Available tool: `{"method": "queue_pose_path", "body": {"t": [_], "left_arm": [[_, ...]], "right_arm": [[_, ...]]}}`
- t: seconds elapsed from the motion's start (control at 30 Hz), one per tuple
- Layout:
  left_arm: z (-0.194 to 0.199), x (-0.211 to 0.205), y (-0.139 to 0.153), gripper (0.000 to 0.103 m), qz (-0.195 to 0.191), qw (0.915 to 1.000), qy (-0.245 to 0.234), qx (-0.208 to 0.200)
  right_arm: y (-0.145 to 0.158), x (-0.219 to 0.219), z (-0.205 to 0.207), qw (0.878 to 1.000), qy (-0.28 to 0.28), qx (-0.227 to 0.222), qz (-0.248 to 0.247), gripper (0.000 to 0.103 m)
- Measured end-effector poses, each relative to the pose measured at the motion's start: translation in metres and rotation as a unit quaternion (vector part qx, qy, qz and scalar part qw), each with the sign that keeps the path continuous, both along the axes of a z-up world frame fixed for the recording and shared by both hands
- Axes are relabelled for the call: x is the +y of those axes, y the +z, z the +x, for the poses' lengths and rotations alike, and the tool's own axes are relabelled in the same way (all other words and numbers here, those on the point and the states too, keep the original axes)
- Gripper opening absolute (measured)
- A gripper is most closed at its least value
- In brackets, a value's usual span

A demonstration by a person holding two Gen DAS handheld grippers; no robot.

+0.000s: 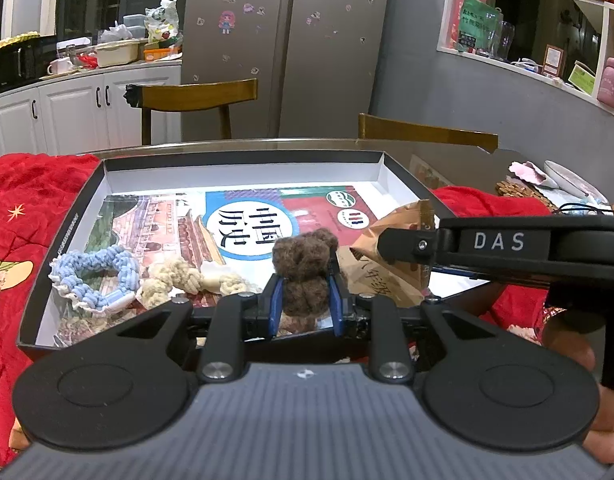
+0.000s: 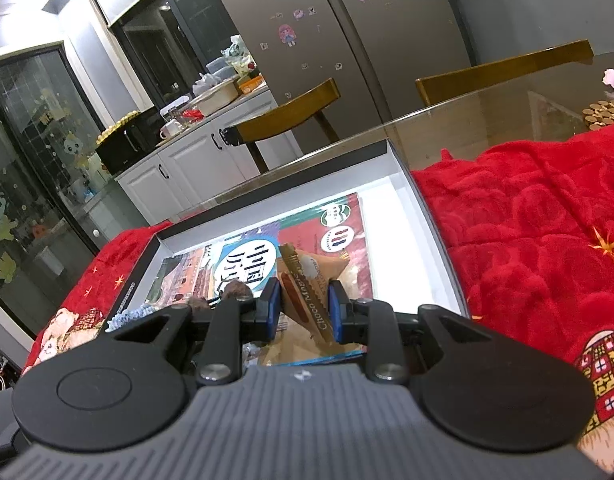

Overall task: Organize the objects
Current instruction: 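Lower the bear and the snack packet into the box and open both grippers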

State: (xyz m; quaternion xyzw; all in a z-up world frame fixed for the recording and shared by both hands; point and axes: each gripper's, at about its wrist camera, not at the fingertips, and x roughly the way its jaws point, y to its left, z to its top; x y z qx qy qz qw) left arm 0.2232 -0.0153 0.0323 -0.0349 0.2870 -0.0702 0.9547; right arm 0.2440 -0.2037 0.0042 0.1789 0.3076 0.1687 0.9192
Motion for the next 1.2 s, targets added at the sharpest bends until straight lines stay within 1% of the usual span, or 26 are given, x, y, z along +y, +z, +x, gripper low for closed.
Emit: {"method": "queue_pose_path", "body": {"t": [0.3, 0.43, 0.57, 0.63, 0.67, 0.7, 0.73, 0.8, 0.83, 0.87, 0.9, 1.1, 1.2], "left_arm": [[0.001, 0.0, -0.001, 0.028, -0.001, 1.0, 0.001, 0.003], [0.004, 0.003, -0.001, 0.028, -0.008, 0.9999, 0.0, 0.01], [0.005, 0.005, 0.0, 0.029, -0.012, 0.9998, -0.002, 0.014], [0.005, 0.004, 0.0, 0.03, -0.01, 0.9998, -0.003, 0.016], [0.006, 0.004, 0.001, 0.035, -0.009, 0.9998, -0.002, 0.017], [0.006, 0.004, 0.001, 0.039, -0.01, 0.9998, -0.003, 0.02], [0.007, 0.005, 0.002, 0.042, -0.011, 0.9997, -0.003, 0.023], [0.01, 0.009, 0.003, 0.051, -0.022, 0.9992, -0.007, 0.031], [0.011, 0.011, 0.005, 0.052, -0.031, 0.9989, -0.008, 0.034], [0.011, 0.013, 0.006, 0.053, -0.036, 0.9987, -0.006, 0.034], [0.011, 0.016, 0.008, 0.054, -0.04, 0.9986, -0.003, 0.033], [0.007, 0.03, 0.031, 0.055, -0.05, 0.9987, 0.002, 0.014], [0.001, 0.04, 0.052, 0.055, -0.034, 0.9994, -0.004, -0.007]], "right_arm": [[-0.001, -0.001, 0.0, 1.0, 0.001, 0.004, 0.005, 0.029], [-0.001, -0.001, 0.001, 1.0, 0.001, 0.005, 0.005, 0.03], [-0.001, -0.002, 0.0, 1.0, 0.004, 0.002, 0.01, 0.033], [0.0, -0.002, 0.0, 1.0, 0.009, -0.003, 0.014, 0.033], [0.0, -0.003, 0.0, 1.0, 0.009, -0.005, 0.016, 0.033], [0.001, -0.004, -0.001, 1.0, 0.009, -0.007, 0.02, 0.036], [0.002, -0.005, -0.001, 1.0, 0.009, -0.009, 0.025, 0.038], [0.004, -0.007, -0.002, 0.999, 0.009, -0.013, 0.033, 0.047], [0.006, -0.009, -0.003, 0.999, 0.008, -0.017, 0.036, 0.051], [0.008, -0.01, -0.004, 0.999, 0.008, -0.021, 0.039, 0.056], [0.01, -0.011, -0.005, 0.999, 0.008, -0.025, 0.042, 0.059], [0.024, -0.018, -0.013, 0.998, 0.003, -0.036, 0.055, 0.065], [0.038, -0.018, -0.022, 0.998, 0.005, -0.048, 0.052, 0.066]]}}
